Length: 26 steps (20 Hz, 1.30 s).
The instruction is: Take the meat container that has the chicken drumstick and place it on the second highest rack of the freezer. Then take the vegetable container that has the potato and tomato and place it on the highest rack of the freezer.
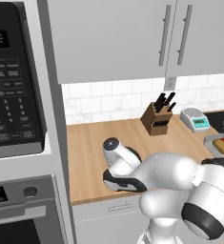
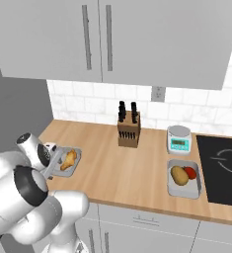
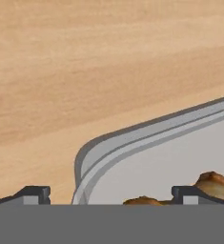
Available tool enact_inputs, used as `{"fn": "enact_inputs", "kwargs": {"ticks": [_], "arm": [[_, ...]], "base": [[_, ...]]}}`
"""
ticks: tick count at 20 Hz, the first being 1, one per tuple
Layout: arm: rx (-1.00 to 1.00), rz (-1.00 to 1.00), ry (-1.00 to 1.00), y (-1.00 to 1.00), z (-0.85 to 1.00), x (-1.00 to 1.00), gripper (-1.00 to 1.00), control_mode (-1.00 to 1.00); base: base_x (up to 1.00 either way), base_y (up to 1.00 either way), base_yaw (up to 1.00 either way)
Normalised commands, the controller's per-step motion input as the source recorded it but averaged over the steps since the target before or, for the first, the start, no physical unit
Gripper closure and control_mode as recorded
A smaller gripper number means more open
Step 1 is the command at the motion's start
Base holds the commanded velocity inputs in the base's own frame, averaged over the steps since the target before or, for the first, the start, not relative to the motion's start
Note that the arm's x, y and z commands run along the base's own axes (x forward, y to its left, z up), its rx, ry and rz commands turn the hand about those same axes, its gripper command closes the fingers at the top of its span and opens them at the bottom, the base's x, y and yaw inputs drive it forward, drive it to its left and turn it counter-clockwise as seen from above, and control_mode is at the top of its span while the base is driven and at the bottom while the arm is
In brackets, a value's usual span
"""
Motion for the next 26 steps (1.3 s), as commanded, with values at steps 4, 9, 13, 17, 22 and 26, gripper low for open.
{"fn": "enact_inputs", "kwargs": {"ticks": [4,9,13,17,22,26], "arm": [[0.00,0.14,0.00,-0.02,-0.44,0.16,-1.00,-1.00],[0.00,0.11,0.00,-0.06,-0.58,0.02,-1.00,-1.00],[0.00,0.01,0.00,-0.35,-0.67,0.00,1.00,-1.00],[0.01,0.00,0.00,-0.43,-0.60,-0.02,1.00,-1.00],[0.04,0.00,-0.02,-0.52,-0.47,-0.24,1.00,-1.00],[0.11,0.00,-0.10,-0.30,-0.01,-0.50,1.00,-1.00]], "base": [[0.00,0.00,0.00],[0.00,0.00,0.00],[0.00,0.00,0.00],[0.00,0.00,0.00],[0.00,0.00,0.00],[0.00,0.00,0.00]]}}
